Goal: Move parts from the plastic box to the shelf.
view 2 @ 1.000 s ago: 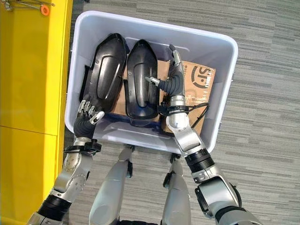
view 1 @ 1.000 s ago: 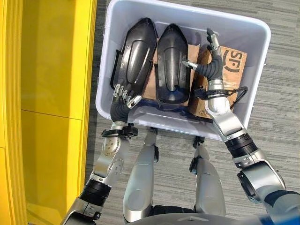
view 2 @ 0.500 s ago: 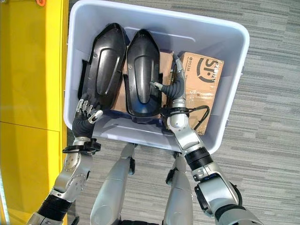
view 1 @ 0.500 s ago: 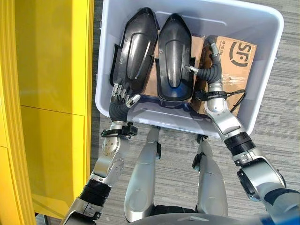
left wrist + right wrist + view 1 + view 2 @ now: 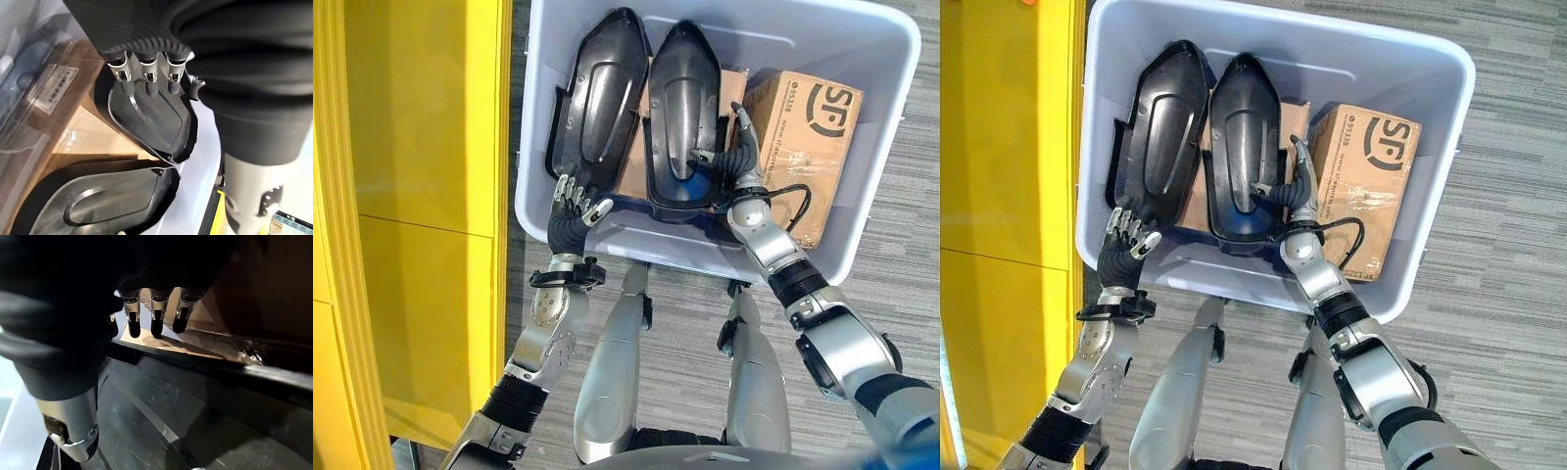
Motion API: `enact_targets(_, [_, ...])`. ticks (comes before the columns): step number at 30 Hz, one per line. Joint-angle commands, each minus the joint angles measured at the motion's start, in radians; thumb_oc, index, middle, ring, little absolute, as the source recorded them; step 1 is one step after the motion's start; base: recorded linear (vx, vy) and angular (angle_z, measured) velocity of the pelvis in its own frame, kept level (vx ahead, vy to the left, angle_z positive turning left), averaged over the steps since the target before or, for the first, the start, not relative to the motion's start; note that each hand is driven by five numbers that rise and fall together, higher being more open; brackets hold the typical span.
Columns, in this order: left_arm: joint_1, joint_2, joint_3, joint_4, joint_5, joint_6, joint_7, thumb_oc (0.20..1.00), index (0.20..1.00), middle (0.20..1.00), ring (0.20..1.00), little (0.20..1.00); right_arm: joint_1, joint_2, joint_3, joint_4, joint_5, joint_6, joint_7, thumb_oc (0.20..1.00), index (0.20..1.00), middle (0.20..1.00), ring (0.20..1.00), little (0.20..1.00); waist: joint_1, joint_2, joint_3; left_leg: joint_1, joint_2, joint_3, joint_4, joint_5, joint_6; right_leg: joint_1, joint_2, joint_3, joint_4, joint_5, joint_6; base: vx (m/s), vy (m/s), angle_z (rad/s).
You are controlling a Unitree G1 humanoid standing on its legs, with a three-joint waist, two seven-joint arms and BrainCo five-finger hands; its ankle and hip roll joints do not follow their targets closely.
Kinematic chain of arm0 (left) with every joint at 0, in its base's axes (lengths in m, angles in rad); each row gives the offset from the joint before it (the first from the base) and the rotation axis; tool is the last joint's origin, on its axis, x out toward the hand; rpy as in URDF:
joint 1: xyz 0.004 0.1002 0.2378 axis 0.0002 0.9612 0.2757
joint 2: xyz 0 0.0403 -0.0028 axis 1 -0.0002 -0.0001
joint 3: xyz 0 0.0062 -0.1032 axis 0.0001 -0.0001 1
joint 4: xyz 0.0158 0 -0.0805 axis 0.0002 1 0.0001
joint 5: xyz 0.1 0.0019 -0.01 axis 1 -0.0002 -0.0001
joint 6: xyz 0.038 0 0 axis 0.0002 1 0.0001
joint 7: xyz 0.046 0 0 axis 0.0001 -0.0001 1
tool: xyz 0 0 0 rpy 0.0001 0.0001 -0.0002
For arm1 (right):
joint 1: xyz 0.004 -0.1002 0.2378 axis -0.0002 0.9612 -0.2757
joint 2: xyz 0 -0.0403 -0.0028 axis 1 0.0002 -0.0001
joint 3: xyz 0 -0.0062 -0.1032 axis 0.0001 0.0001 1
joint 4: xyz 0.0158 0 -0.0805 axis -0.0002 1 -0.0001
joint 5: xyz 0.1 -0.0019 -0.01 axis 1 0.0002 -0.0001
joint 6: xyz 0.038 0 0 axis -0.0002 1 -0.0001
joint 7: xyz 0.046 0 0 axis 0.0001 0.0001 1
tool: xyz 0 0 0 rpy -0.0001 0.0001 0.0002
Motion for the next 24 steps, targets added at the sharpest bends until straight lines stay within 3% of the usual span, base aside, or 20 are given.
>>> enact_targets(1, [0.033,0.046,-0.007,-0.133,0.006,-0.057,0.003,1.000,1.000,1.000,1.000,1.000,-0.040,0.004,0.037,0.060,0.025,-0.023,0.000,1.000,1.000,1.000,1.000,1.000,-0.001,0.020,-0.031,-0.015,0.092,0.016,0.017,-0.047,-0.061,0.003,-0.097,0.020,0.072,-0.005,0.041,0.00,0.000,0.00])
enact_targets(16, [0.011,0.043,-0.050,-0.129,-0.009,-0.063,-0.004,1.000,1.000,1.000,1.000,1.000,-0.116,0.000,0.036,0.366,0.098,-0.021,-0.003,1.000,1.000,1.000,1.000,1.000,0.016,0.047,-0.031,-0.057,0.086,0.016,0.012,-0.039,-0.066,-0.033,-0.096,0.007,0.078,-0.007,0.041,0.00,0.000,0.00])
enact_targets(24, [-0.011,0.042,-0.079,-0.115,-0.021,-0.061,-0.024,1.000,1.000,1.000,1.000,1.000,-0.174,-0.018,0.060,0.582,0.103,0.009,0.050,1.000,1.000,1.000,1.000,1.000,0.041,0.072,-0.031,-0.067,0.083,0.015,0.007,-0.036,-0.067,-0.042,-0.098,-0.001,0.081,-0.008,0.043,0.00,-0.002,0.03])
